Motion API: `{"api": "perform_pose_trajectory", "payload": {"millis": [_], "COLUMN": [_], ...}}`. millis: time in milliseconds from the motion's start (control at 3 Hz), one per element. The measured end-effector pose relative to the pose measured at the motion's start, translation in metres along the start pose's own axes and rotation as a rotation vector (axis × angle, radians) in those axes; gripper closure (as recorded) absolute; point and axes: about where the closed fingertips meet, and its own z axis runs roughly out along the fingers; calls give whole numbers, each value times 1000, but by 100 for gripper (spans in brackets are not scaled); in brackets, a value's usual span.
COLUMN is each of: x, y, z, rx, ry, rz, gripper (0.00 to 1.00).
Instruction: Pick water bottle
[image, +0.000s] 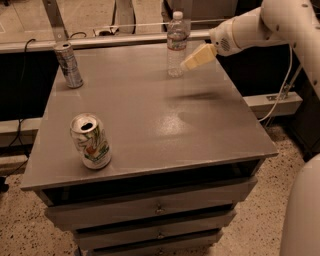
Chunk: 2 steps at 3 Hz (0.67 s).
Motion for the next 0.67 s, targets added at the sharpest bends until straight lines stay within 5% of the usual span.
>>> {"api": "perform_pose_trajectory", "payload": {"millis": [667], "x": [-24], "y": [11], "z": [48], "rx": [-70], "ry": [-143], "rz": [52], "gripper": [0]}}
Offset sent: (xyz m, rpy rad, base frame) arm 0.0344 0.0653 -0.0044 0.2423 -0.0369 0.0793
